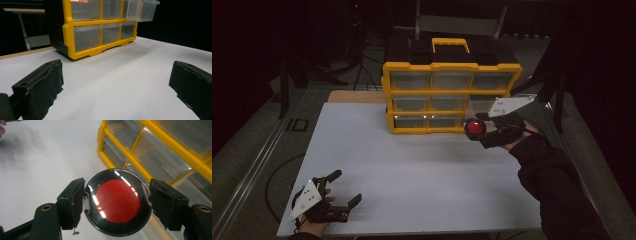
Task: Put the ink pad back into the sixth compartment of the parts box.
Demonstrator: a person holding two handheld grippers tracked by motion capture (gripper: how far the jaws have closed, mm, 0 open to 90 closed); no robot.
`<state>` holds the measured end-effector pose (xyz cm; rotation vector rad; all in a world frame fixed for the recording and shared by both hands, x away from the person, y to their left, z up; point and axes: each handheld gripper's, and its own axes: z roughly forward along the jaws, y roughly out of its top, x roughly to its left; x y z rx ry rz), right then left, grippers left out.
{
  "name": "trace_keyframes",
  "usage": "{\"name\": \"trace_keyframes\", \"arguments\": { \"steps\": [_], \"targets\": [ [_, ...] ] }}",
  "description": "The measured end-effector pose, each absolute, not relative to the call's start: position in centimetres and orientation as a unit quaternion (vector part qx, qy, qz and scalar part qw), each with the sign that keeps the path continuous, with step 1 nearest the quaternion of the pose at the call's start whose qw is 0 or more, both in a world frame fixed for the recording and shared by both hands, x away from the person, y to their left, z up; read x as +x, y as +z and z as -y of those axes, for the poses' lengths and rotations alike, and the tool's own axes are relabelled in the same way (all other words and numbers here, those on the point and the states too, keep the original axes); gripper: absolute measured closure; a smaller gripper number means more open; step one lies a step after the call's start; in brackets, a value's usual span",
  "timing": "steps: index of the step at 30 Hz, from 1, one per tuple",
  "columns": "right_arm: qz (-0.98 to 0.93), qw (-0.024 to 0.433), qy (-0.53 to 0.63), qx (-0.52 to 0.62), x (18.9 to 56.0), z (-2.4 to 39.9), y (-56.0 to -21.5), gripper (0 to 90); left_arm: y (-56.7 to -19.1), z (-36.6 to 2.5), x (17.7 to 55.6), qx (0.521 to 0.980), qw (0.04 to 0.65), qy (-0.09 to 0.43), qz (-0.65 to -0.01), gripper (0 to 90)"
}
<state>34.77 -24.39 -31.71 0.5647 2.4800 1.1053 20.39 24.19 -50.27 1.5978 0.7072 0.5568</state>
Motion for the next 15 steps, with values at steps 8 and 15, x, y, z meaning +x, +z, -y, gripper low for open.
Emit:
{"name": "trace_keyframes", "arguments": {
  "steps": [8, 15],
  "targets": [
    [-0.868, 0.198, 0.396, 0.224, 36.2, 25.6, -30.2, 30.5, -50.3, -24.2, 20.4, 0.691, 0.608, 0.241, -0.306, 0.1],
    [-0.863, 0.208, 0.389, 0.244, 37.2, 26.7, -29.7, 30.5, -50.3, -24.1, 20.4, 0.693, 0.608, 0.240, -0.305, 0.1]
  ]
}}
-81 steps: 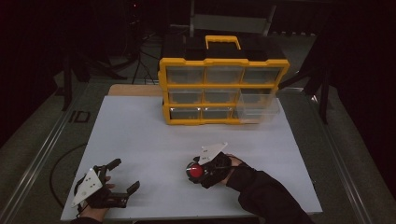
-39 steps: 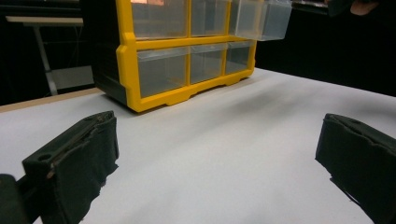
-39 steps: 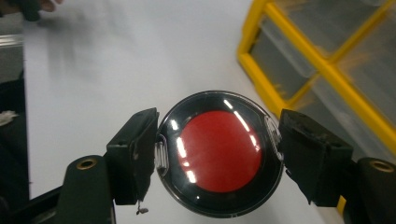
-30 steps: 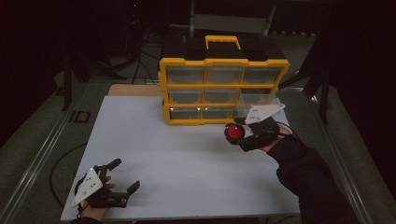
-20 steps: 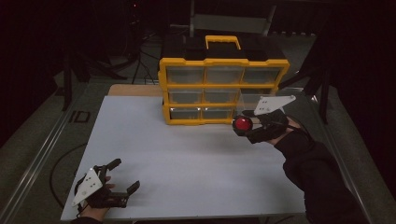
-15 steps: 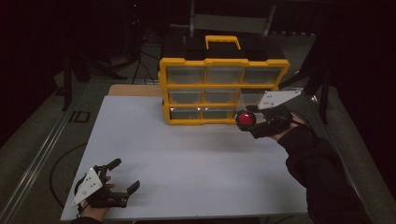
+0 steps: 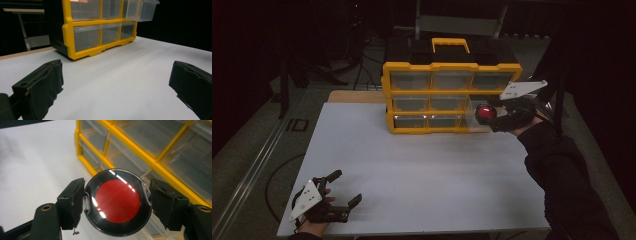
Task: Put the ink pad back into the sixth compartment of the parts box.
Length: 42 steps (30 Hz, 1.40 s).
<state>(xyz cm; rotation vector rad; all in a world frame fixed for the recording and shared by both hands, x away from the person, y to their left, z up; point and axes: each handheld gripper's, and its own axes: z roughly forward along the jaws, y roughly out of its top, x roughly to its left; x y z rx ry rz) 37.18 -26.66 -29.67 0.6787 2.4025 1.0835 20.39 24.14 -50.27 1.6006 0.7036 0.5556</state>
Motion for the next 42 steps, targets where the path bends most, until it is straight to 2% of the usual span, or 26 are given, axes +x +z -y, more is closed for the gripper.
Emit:
{"name": "trace_keyframes", "arguments": {
  "steps": [24, 32, 42],
  "targets": [
    [-0.828, 0.246, 0.394, 0.313, 41.3, 27.8, -26.8, 30.4, -50.3, -24.2, 20.4, 0.692, 0.609, 0.241, -0.303, 0.1],
    [-0.816, 0.248, 0.381, 0.356, 42.5, 28.6, -28.0, 30.4, -50.3, -24.2, 20.4, 0.692, 0.610, 0.239, -0.303, 0.1],
    [-0.818, 0.228, 0.369, 0.377, 43.3, 28.9, -29.8, 30.4, -50.3, -24.1, 20.4, 0.693, 0.609, 0.239, -0.303, 0.1]
  ]
}}
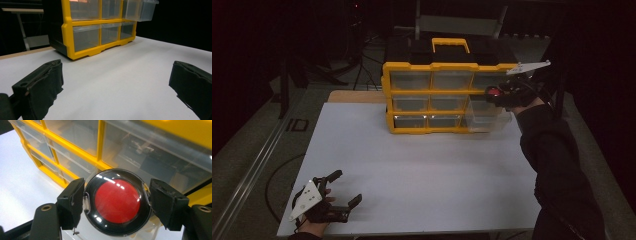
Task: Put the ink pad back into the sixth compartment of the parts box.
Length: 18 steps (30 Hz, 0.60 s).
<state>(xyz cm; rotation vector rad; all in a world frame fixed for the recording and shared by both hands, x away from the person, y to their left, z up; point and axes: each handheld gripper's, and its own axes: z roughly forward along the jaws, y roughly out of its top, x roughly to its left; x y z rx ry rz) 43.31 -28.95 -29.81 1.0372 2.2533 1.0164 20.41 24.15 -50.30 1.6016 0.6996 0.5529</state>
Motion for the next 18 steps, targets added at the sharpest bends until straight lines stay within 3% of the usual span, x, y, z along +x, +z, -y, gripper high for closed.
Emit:
{"name": "trace_keyframes", "arguments": {
  "steps": [18],
  "targets": [
    [-0.829, 0.183, 0.337, 0.407, 44.3, 28.8, -32.3, 30.2, -50.3, -24.2, 20.4, 0.693, 0.608, 0.238, -0.305, 0.1]
  ]
}}
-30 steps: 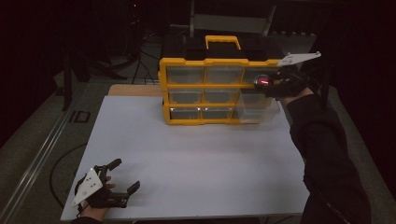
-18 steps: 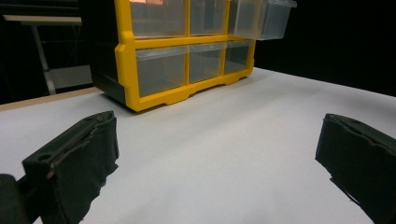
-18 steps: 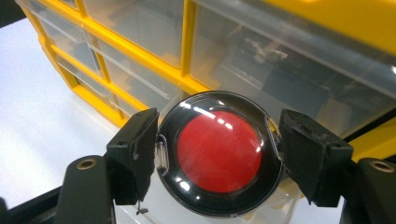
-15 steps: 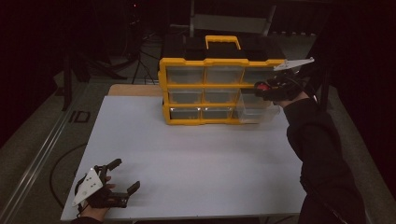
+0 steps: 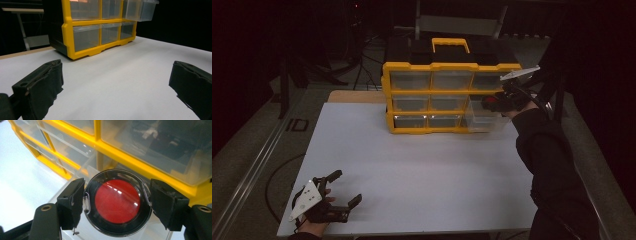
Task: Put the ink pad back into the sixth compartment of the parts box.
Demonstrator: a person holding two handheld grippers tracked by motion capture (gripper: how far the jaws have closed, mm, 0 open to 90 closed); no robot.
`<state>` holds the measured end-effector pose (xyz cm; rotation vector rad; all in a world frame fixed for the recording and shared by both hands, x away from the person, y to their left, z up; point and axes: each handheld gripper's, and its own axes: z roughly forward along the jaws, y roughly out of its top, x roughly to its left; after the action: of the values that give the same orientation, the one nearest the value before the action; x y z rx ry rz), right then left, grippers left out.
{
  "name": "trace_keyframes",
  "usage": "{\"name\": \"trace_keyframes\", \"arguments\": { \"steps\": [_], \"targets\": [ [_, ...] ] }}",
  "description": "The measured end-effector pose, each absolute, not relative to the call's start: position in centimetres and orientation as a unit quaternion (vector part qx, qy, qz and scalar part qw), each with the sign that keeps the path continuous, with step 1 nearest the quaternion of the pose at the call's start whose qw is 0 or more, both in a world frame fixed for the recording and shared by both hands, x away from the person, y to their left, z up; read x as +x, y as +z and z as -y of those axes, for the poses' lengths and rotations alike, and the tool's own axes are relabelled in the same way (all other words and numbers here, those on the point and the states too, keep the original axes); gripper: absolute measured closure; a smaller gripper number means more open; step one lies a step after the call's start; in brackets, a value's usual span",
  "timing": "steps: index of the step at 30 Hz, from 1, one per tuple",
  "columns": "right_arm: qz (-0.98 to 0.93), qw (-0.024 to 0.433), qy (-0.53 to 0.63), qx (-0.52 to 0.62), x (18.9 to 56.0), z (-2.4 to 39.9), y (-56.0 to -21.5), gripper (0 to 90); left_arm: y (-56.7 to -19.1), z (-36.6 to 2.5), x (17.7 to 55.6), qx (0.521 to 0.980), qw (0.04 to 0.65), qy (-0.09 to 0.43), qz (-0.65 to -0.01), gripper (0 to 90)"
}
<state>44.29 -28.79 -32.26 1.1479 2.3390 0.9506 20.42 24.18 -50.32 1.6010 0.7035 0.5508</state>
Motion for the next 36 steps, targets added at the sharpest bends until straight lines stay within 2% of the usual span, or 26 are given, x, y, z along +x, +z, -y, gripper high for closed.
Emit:
{"name": "trace_keyframes", "arguments": {
  "steps": [8, 10, 15, 25, 36],
  "targets": [
    [-0.838, 0.167, 0.317, 0.412, 44.7, 28.5, -33.0, 29.4, -50.4, -24.2, 20.5, 0.693, 0.608, 0.238, -0.306, 0.1],
    [-0.838, 0.166, 0.313, 0.415, 44.7, 28.4, -33.0, 21.0, -50.4, -24.2, 20.5, 0.693, 0.608, 0.237, -0.307, 0.1],
    [-0.838, 0.163, 0.307, 0.420, 44.6, 28.3, -33.0, 13.3, -50.4, -24.2, 20.5, 0.693, 0.608, 0.238, -0.306, 0.1],
    [-0.828, 0.168, 0.340, 0.413, 43.8, 28.6, -33.1, 9.9, -50.4, -24.2, 20.5, 0.693, 0.607, 0.237, -0.307, 0.1],
    [-0.801, 0.212, 0.382, 0.410, 42.0, 28.5, -32.8, 10.0, -50.4, -24.1, 20.5, 0.694, 0.607, 0.237, -0.307, 0.1]
  ]
}}
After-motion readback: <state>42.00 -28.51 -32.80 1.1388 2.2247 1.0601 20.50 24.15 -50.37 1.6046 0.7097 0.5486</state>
